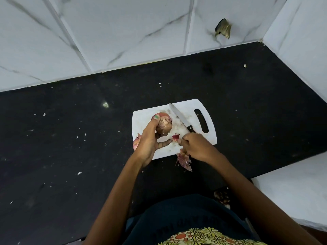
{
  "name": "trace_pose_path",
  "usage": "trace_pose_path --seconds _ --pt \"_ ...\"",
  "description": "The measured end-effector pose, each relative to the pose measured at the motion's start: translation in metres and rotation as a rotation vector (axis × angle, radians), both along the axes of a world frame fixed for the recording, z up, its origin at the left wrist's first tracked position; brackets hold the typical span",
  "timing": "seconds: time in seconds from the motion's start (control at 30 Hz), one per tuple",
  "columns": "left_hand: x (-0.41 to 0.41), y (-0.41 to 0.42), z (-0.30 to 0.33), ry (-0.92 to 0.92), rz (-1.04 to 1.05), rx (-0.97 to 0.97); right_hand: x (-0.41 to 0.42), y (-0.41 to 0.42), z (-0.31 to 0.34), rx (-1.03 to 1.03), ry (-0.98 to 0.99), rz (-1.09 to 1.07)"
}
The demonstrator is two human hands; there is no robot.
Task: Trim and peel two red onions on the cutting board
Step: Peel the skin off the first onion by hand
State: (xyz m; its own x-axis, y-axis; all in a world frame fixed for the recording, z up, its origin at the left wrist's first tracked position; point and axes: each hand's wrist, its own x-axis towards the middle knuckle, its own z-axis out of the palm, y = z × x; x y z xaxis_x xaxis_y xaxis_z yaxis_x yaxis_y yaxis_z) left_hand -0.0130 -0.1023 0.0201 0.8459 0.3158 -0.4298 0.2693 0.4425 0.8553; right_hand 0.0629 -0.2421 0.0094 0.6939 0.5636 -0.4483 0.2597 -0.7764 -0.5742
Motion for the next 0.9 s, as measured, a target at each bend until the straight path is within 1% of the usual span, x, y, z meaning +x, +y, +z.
trace_pose_path --seconds 0.07,0.17,0.27,0.3,0.43,0.57,0.7,0.83,0.9 --pt "-0.001 0.001 0.0 -0.018 -0.03 -0.011 0.002 -0.001 0.005 0.045 -0.036 -0.022" --pt "-0.003 0.004 0.001 -0.028 -0.095 0.005 0.009 0.001 0.023 0.285 -0.019 -0.131" --pt "-0.003 0.003 0.0 -0.027 -0.141 0.033 0.014 0.008 0.043 0.5 0.05 -0.128" --pt "-0.002 0.003 -0.001 -0.023 -0.147 0.043 0.014 0.011 0.048 0.534 0.055 -0.118" --pt "-0.001 0.001 0.002 -0.012 -0.175 0.088 0.01 0.018 0.051 0.533 -0.038 -0.113" --pt "0.002 0.0 0.006 0.014 -0.168 0.198 0.008 0.02 0.049 0.557 -0.035 -0.172" --pt "0.003 0.0 0.006 0.022 -0.176 0.306 0.009 0.02 0.05 0.566 -0.044 -0.177" --pt "0.003 0.001 0.002 0.034 -0.171 0.285 0.011 0.019 0.045 0.576 -0.113 -0.188" --pt "0.004 0.002 0.001 0.042 -0.175 0.298 0.013 0.018 0.044 0.579 -0.11 -0.202"
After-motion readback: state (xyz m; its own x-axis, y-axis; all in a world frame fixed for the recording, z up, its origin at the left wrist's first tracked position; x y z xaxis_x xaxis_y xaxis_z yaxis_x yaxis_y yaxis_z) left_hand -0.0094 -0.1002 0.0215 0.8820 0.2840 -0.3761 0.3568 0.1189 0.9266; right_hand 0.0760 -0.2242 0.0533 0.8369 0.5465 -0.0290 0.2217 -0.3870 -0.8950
